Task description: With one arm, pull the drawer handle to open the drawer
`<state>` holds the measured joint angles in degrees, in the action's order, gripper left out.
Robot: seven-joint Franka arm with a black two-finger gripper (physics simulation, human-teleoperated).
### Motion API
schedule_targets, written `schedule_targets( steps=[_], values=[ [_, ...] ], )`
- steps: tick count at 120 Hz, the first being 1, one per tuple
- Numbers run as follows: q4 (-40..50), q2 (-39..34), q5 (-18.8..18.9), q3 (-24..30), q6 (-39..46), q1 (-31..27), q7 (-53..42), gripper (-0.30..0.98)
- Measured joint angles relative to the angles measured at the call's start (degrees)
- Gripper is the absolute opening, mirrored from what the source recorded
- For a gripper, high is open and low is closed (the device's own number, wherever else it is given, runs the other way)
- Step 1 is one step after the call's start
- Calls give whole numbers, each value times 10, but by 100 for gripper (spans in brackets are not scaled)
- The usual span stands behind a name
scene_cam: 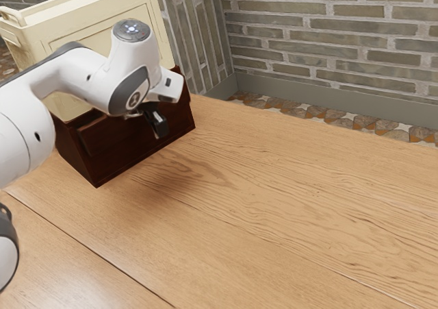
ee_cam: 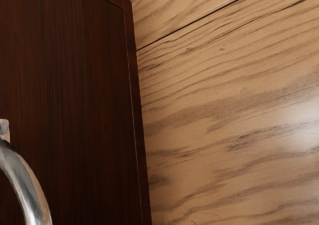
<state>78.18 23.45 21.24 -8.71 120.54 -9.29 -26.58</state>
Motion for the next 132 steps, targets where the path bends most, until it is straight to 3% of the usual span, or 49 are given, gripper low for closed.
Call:
schedule_targets(
  steps=[32, 50, 64, 120, 132],
  values=[
    [40, -27, -1, 0, 0, 18, 1, 67],
    [80, -62, 2, 1, 1, 35, 2, 52],
    [88, -63, 5, 0, 2, 42, 6, 69],
    [97, -63, 1, -2, 6, 84, 18, 69],
    [111, -68, 1, -2, 7, 91, 19, 76]
  ],
)
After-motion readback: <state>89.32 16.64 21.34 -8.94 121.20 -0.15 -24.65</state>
